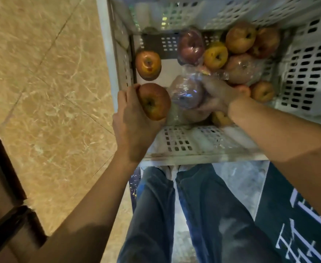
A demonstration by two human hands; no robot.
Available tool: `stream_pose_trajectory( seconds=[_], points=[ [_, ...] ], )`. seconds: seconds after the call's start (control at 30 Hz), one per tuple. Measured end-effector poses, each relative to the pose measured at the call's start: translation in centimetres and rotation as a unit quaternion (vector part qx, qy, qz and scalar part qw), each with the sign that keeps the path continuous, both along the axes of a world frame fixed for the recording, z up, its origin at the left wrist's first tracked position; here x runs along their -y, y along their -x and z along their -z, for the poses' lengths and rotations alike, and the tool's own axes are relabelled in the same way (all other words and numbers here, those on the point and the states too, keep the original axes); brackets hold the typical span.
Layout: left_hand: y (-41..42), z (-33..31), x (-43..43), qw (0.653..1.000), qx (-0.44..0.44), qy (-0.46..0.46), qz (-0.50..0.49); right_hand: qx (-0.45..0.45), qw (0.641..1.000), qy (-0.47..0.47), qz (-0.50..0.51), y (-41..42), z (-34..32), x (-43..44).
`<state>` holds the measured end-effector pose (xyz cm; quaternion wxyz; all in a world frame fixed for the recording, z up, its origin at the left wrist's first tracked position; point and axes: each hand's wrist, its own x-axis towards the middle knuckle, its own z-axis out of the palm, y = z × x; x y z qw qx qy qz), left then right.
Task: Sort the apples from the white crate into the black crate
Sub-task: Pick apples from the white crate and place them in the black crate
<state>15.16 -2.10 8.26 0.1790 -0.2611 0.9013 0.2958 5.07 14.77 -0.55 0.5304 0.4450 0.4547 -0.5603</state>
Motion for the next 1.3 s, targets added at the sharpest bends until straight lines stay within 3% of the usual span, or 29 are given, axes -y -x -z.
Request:
stream_pose_trajectory(
  seconds=[0.1, 0.23, 0.37, 0.5, 0.57, 0.7, 0.83, 0.97, 1.03, 1.13, 1.3],
  points=[
    [-0.6, 1.6, -0.5, 1.0, 0.005, 0.0, 0.027, -0.077, 0.99, -0.068, -0.093, 0.4, 2.2, 2.9],
    [-0.6, 3.7, -1.2, 0.999, 0.021, -0.013, 0.044, -0.224, 0.936, -0.17, -0.213, -0.2, 5.9, 5.6],
    [-0.4, 5.8, -0.9, 0.997, 0.065, -0.031, 0.013, -0.38, 0.829, -0.234, -0.335, -2.1, 9.8, 5.8],
    [-0.6, 7.2, -0.4, 0.994, 0.09, -0.055, -0.014, -0.453, 0.69, -0.27, -0.496, -3.8, 11.3, 4.9],
    [-0.8, 7.5, -0.7, 0.99, 0.116, -0.071, -0.028, -0.476, 0.652, -0.266, -0.526, -4.8, 11.7, 4.5],
    [-1.4, 7.8, -1.1, 0.982, 0.168, -0.079, -0.037, -0.486, 0.662, -0.234, -0.52, -5.7, 12.0, 3.2],
    [-2.0, 7.7, -1.0, 0.98, 0.177, -0.084, -0.035, -0.429, 0.656, -0.17, -0.598, -5.6, 11.0, 1.3],
    [-1.9, 7.3, -0.7, 0.978, 0.185, -0.094, -0.029, -0.372, 0.689, -0.121, -0.61, -3.4, 8.6, 1.4],
    [-1.7, 7.1, -0.6, 0.977, 0.189, -0.099, -0.027, -0.37, 0.669, -0.104, -0.636, -1.4, 6.4, 1.6],
    [-1.5, 7.0, -0.5, 0.976, 0.188, -0.107, -0.028, -0.382, 0.655, -0.14, -0.637, 0.9, 3.6, 2.0],
    [-1.8, 7.7, -0.6, 0.976, 0.186, -0.105, -0.039, -0.462, 0.68, -0.187, -0.537, 3.0, 4.6, 5.8]
  ],
)
